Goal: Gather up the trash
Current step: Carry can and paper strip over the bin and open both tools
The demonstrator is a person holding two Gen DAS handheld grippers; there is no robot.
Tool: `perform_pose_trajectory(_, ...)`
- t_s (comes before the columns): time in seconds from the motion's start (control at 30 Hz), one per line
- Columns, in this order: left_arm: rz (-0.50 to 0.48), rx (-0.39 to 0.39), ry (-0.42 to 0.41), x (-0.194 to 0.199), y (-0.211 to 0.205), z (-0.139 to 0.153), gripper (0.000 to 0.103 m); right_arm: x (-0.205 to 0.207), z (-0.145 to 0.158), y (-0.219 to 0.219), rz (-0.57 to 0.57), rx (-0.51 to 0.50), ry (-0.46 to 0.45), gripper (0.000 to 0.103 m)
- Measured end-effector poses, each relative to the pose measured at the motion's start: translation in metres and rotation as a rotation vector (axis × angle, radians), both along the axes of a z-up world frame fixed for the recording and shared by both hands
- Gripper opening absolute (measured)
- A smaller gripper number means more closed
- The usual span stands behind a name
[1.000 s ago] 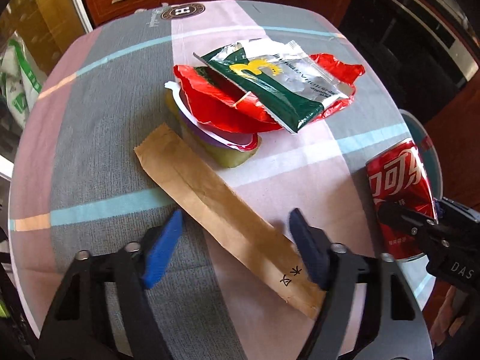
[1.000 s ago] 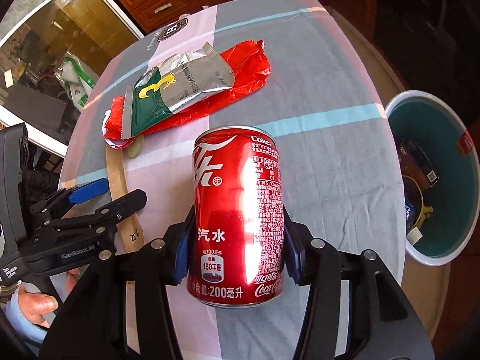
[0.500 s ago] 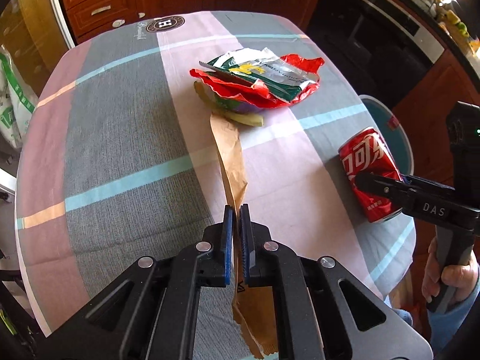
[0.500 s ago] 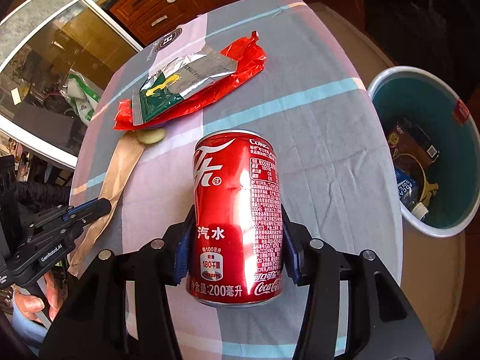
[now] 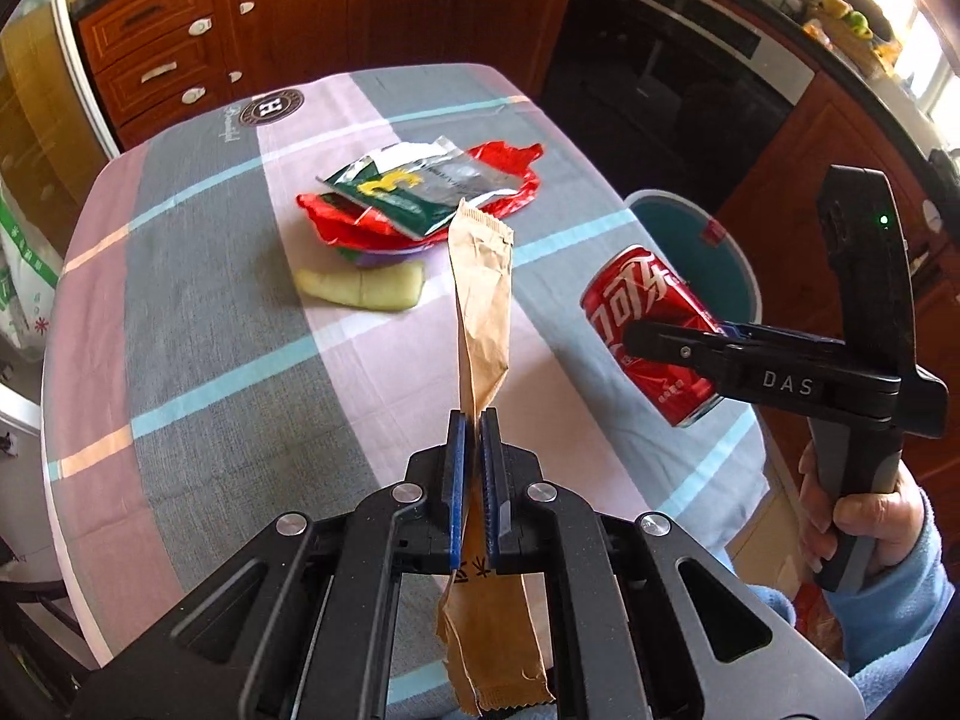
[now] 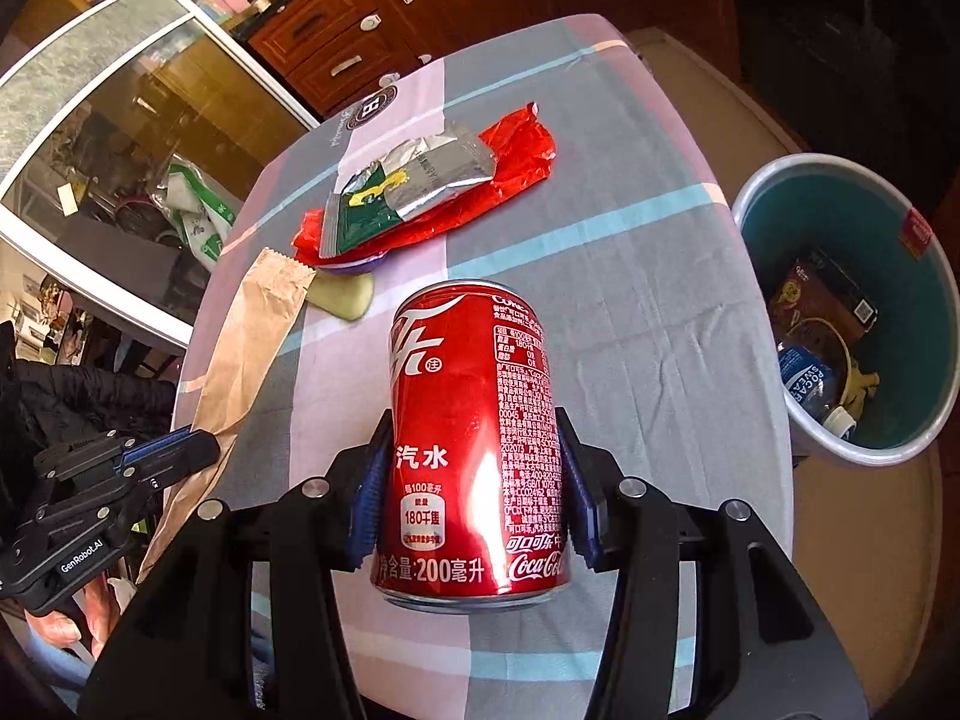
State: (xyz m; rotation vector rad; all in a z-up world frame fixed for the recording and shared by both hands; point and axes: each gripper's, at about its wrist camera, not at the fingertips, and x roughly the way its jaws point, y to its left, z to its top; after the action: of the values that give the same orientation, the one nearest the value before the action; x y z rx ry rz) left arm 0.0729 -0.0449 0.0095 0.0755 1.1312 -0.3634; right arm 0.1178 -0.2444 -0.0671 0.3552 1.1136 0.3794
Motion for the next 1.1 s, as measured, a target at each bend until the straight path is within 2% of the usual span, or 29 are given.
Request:
perform_pose_trajectory(0.2,-0.130,-0.001,-0.057,0.018,-0.062,0.020,0.006,-0.004,0.019,-0.049,-0.112,0.019,-0.046,0.047)
perform_pose_trajectory(0.37,-0.218,-0.028,-0.049,0.039,-0.118,0.022,0.006,-0.013,0.027,-0.108,-0.238,0.020,-0.063,0.047)
perform_pose_trajectory(0.77,-0.358,-0.005,0.002,0.070,-0.228,-0.005,0.006,-0.021,0.013,-0.200,-0.422,0.000,-0.033,0.047)
perform_pose_trajectory(1.1,-0.376,0.007,0.065,0.106,-0.279,-0.035,0.006,-0.004,-0.013,-0.243,-0.528,-0.016,0.019,0.047)
